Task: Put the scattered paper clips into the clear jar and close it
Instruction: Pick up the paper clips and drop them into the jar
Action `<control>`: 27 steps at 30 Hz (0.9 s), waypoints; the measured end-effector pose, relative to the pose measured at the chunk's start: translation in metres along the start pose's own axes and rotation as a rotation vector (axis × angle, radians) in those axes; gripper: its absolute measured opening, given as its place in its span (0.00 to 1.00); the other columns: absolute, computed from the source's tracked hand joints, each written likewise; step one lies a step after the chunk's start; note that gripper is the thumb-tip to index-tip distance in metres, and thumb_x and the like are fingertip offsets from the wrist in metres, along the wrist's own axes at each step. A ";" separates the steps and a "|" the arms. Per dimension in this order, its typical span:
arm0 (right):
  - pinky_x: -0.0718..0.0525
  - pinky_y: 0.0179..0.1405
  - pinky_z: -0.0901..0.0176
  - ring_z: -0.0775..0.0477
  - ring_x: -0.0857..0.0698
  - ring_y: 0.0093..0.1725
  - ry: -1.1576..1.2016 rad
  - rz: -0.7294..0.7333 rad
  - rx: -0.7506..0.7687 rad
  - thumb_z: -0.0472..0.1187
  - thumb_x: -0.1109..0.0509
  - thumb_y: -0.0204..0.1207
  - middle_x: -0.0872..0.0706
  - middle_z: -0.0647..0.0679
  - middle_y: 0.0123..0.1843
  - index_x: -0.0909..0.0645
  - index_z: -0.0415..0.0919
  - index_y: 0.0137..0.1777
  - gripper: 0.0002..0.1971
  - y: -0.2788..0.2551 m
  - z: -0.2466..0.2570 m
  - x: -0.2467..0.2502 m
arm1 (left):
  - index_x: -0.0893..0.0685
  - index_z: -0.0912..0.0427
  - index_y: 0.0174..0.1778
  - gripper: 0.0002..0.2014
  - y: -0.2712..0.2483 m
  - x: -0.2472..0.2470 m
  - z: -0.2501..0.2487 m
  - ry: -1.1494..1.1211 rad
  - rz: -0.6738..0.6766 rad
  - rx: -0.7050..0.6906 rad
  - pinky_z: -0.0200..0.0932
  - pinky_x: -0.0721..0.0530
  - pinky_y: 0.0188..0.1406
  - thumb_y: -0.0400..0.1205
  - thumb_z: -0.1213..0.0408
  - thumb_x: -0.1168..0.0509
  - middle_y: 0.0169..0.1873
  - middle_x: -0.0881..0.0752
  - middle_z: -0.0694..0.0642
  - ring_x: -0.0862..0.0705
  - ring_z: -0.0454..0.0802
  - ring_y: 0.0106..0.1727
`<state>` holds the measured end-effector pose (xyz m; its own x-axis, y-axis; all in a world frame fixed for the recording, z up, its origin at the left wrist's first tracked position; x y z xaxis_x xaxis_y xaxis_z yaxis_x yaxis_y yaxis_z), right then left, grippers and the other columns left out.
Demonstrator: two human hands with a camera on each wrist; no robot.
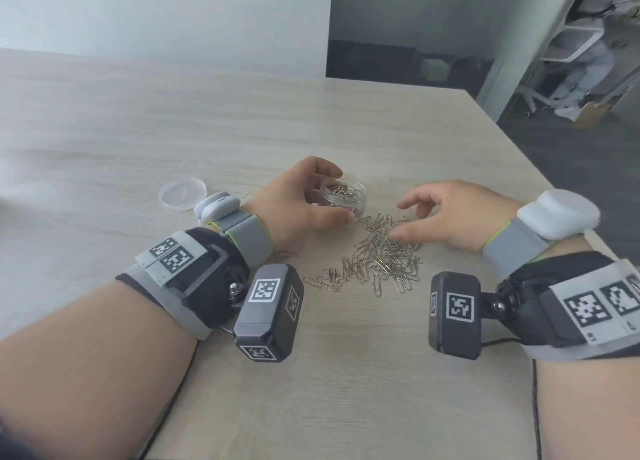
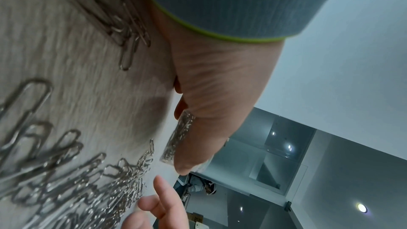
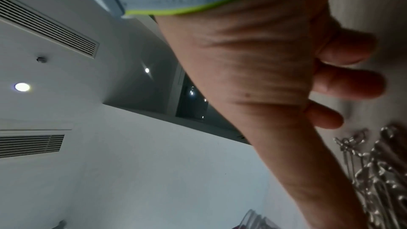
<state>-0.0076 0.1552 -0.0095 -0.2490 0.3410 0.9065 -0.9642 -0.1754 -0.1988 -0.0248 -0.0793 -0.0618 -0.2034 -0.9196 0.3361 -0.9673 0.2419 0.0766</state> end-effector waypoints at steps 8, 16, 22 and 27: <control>0.22 0.66 0.50 0.49 0.22 0.63 -0.227 0.163 0.079 0.72 0.22 0.54 0.28 0.53 0.64 0.29 0.63 0.72 0.44 -0.006 0.025 -0.016 | 0.20 0.39 0.58 0.33 -0.003 0.000 -0.002 -0.010 0.011 0.012 0.63 0.10 0.53 0.58 0.45 0.17 0.59 0.08 0.54 0.12 0.49 0.46; 0.21 0.42 0.56 0.49 0.19 0.42 -0.120 0.043 0.178 0.50 0.22 0.68 0.18 0.56 0.42 0.17 0.54 0.47 0.10 0.005 0.028 -0.023 | 0.20 0.32 0.56 0.31 -0.003 0.000 -0.001 0.045 0.008 0.033 0.56 0.12 0.51 0.57 0.42 0.17 0.58 0.08 0.49 0.14 0.46 0.41; 0.27 0.33 0.62 0.61 0.24 0.33 -0.081 -0.042 0.205 0.40 0.26 0.68 0.21 0.59 0.34 0.19 0.54 0.41 0.07 0.012 0.025 -0.024 | 0.20 0.32 0.56 0.31 -0.003 0.000 -0.002 0.067 0.008 0.027 0.65 0.10 0.58 0.58 0.41 0.18 0.58 0.08 0.49 0.14 0.48 0.43; 0.23 0.37 0.59 0.52 0.20 0.33 0.083 -0.072 0.181 0.37 0.24 0.67 0.14 0.55 0.36 0.16 0.52 0.37 0.07 0.015 0.016 -0.018 | 0.20 0.30 0.55 0.31 -0.004 -0.002 -0.003 0.079 0.006 0.022 0.60 0.11 0.58 0.57 0.40 0.18 0.58 0.09 0.47 0.15 0.45 0.42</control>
<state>-0.0166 0.1316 -0.0225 -0.1941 0.4320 0.8807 -0.9494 -0.3087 -0.0578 -0.0200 -0.0778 -0.0598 -0.1977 -0.8905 0.4098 -0.9693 0.2399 0.0538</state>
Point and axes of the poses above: each hand's wrist, its own y-axis towards the middle knuckle, its own x-axis out of the back of the hand, z = x × y, the point moved 2 cm from there along y, towards the middle knuckle
